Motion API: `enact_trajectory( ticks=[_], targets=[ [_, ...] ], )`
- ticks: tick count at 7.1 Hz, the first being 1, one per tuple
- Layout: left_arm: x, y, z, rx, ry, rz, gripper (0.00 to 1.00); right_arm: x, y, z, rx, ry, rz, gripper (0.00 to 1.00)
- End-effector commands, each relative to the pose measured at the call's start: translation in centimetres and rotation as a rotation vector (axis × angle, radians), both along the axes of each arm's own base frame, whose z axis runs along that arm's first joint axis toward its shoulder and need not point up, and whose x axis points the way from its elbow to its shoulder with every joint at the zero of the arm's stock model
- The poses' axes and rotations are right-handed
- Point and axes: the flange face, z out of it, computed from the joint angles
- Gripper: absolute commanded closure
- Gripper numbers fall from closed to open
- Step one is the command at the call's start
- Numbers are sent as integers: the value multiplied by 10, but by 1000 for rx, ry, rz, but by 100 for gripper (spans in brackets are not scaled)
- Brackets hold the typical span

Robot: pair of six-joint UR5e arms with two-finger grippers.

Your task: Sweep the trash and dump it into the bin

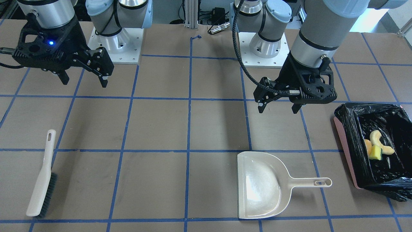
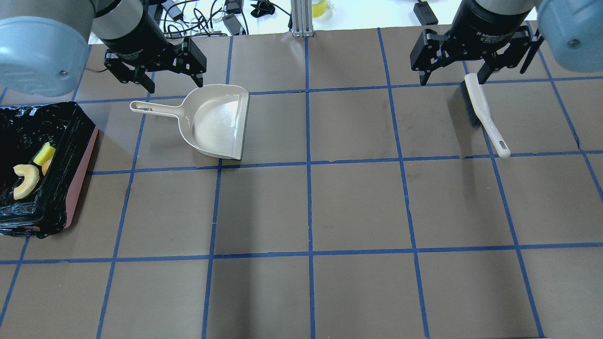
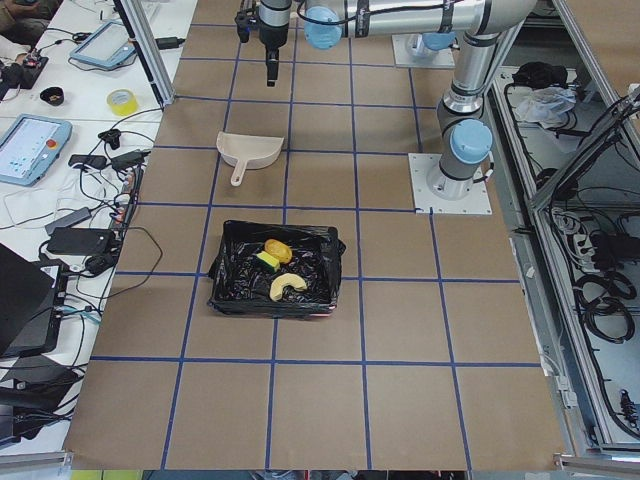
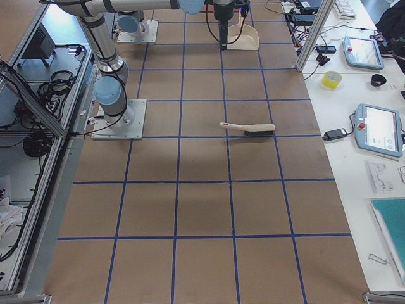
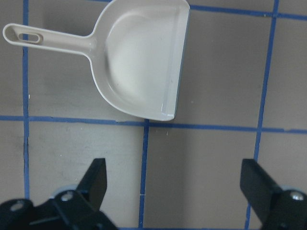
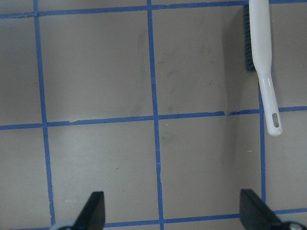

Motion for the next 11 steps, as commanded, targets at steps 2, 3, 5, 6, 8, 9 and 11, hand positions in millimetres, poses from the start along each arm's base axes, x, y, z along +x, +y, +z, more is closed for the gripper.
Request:
enact_trajectory(
  ticks=[2, 3, 5, 6, 8, 9, 11],
  targets=[
    [5, 39, 24, 104, -27, -183, 0, 0, 0, 0, 0, 0, 0, 0],
    [5, 48, 29, 133, 6, -178, 0, 0, 0, 0, 0, 0, 0, 0],
    [6, 43, 16, 154, 16, -174, 0, 0, 0, 0, 0, 0, 0, 0],
    [7, 45, 19, 146, 5, -171, 0, 0, 0, 0, 0, 0, 0, 0],
    [6, 46, 17, 154, 10, -68, 0, 0, 0, 0, 0, 0, 0, 0],
    [6, 44, 15, 154, 10, -62, 0, 0, 0, 0, 0, 0, 0, 0],
    [6, 40, 14, 140, 13, -59, 0, 0, 0, 0, 0, 0, 0, 0]
  ],
)
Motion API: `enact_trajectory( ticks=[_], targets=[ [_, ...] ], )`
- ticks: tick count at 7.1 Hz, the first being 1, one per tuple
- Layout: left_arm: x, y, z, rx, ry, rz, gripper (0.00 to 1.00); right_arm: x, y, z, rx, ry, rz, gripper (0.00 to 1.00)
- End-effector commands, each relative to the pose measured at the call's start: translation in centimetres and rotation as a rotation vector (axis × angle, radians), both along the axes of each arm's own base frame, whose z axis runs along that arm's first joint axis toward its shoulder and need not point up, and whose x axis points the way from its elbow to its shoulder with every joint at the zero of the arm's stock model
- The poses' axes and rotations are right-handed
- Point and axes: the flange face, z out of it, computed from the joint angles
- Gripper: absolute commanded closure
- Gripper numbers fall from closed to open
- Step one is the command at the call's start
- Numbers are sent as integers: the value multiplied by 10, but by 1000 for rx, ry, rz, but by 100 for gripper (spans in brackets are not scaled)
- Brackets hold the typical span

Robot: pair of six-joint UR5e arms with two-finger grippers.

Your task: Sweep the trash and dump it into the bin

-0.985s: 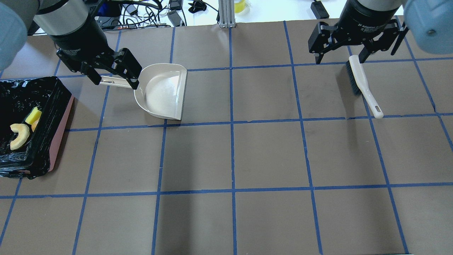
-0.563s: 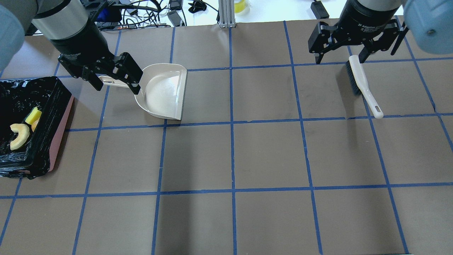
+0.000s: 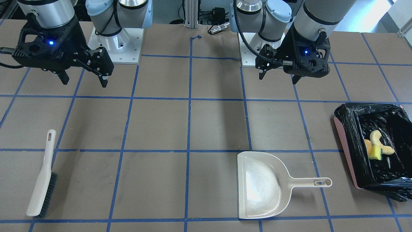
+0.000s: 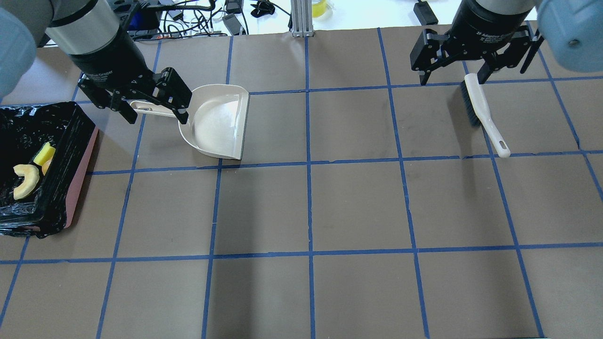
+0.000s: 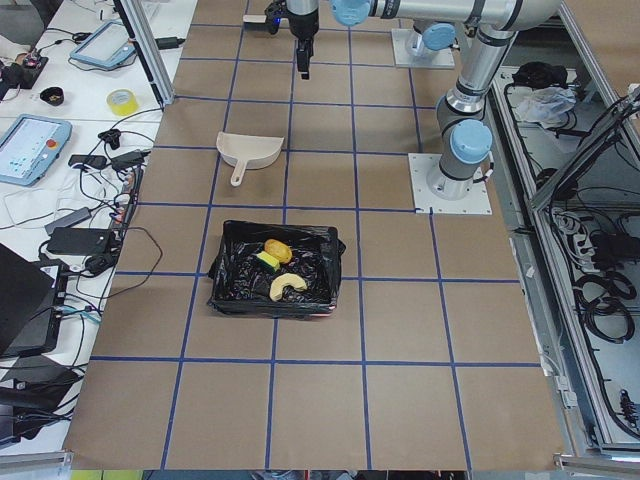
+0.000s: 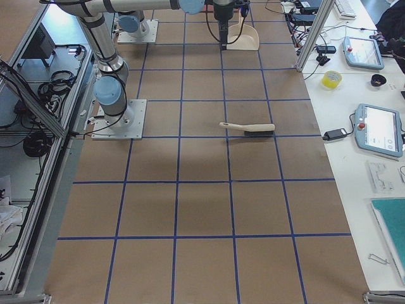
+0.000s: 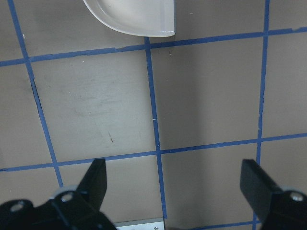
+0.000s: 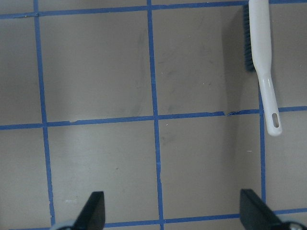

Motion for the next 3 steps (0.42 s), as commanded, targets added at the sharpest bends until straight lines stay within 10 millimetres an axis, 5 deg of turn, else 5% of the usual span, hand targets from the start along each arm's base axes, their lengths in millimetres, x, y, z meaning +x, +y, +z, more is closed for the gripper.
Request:
enact_trajectory(
  ticks=[1, 3],
  targets=[
    [0, 1, -7, 4, -6, 3, 0, 0, 0, 0, 0, 0, 0, 0],
    [0, 6, -13, 8, -4, 2, 0, 0, 0, 0, 0, 0, 0, 0]
  ],
)
